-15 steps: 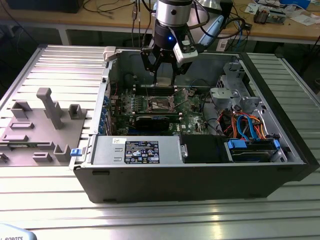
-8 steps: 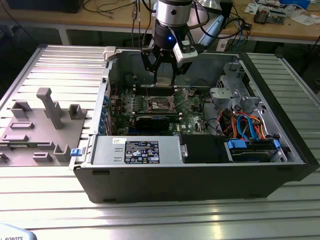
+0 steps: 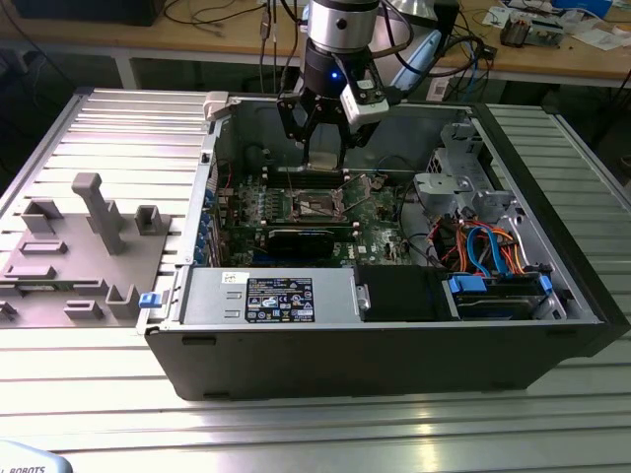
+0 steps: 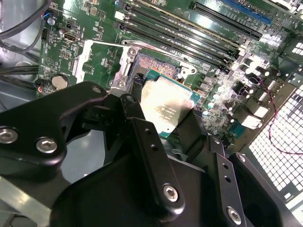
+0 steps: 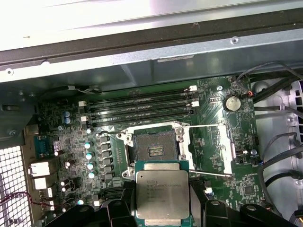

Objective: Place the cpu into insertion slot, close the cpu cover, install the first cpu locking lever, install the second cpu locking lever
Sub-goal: 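Place the cpu into insertion slot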

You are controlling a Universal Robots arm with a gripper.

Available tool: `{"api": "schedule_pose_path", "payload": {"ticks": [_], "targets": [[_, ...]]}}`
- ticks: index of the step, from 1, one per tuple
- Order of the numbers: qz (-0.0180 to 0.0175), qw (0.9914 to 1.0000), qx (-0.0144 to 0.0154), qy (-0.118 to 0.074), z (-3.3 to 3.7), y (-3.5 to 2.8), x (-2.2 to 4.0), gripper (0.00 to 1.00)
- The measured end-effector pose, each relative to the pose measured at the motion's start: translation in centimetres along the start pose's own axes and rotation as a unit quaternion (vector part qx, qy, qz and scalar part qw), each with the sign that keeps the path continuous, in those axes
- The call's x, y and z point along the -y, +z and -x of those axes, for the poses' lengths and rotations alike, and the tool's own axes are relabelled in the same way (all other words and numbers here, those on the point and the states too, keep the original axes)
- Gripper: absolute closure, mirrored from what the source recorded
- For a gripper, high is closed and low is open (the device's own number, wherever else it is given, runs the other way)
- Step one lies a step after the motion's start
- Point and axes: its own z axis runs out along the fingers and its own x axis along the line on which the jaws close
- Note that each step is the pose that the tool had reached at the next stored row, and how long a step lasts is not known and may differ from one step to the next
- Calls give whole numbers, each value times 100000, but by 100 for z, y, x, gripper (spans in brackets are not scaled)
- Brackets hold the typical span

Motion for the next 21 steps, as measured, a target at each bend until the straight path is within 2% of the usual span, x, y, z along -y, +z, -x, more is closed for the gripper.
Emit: {"api": "schedule_pose_path", "payload": {"ticks": [21], "targets": [[42, 99969, -21, 2483, 0, 0, 0, 46]]}}
